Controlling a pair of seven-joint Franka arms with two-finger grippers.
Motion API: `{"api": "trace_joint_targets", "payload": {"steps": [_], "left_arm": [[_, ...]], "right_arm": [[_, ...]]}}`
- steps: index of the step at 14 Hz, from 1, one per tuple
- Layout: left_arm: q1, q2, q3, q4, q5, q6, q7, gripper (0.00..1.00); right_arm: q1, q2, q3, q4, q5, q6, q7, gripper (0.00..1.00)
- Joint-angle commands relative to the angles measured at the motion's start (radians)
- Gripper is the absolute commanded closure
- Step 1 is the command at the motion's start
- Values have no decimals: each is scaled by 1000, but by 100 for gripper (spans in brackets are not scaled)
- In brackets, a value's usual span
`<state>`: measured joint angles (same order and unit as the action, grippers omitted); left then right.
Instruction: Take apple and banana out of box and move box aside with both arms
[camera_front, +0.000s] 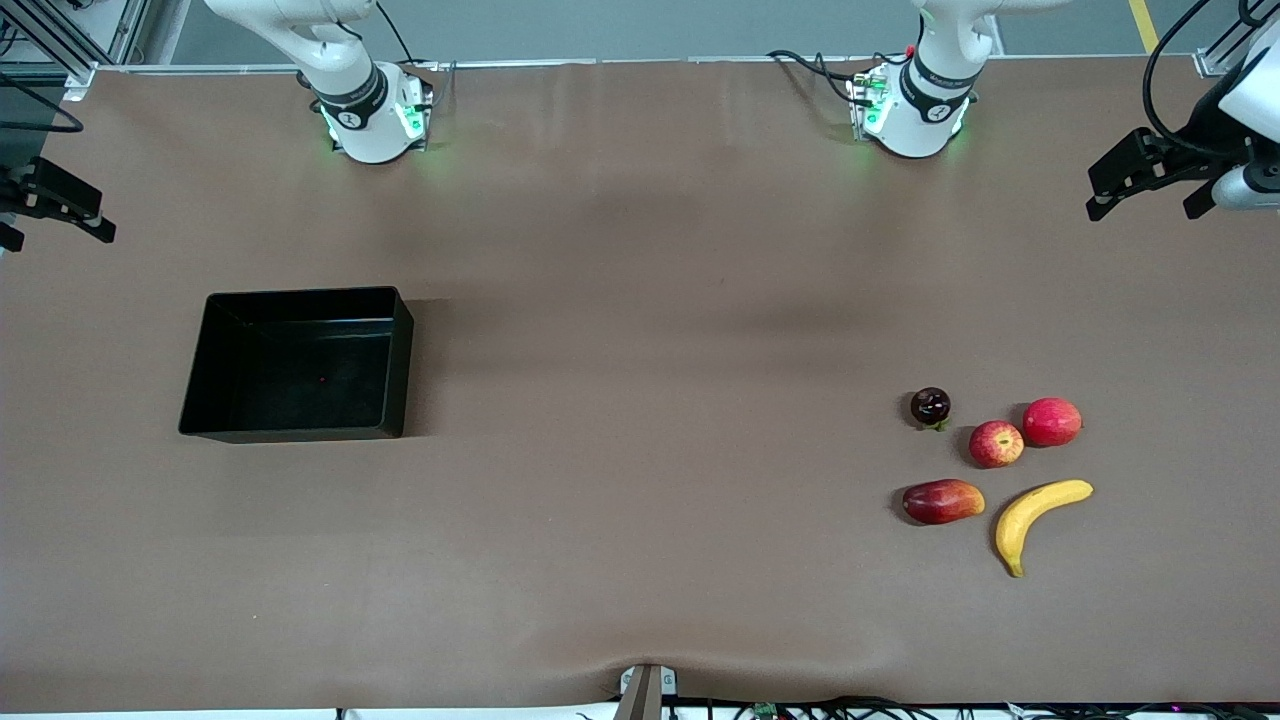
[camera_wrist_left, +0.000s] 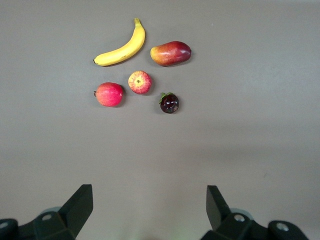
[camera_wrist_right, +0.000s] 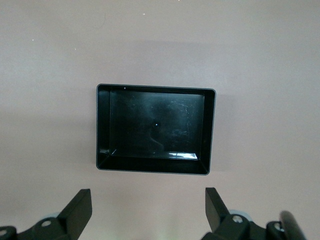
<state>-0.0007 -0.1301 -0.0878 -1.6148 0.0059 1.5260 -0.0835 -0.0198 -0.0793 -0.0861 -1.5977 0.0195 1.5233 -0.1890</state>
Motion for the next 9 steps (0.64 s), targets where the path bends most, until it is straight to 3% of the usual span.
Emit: {"api": "trace_joint_targets", "payload": {"steps": [1,9], "left_arm": [[-4,7,3,23,3,-26,-1,0],[-4,9,3,23,2,-30,-7,0]], "right_arm": [[4,2,-4,22,-7,5,3,0],[14,15,-3,41,-6,6,5,0]]}}
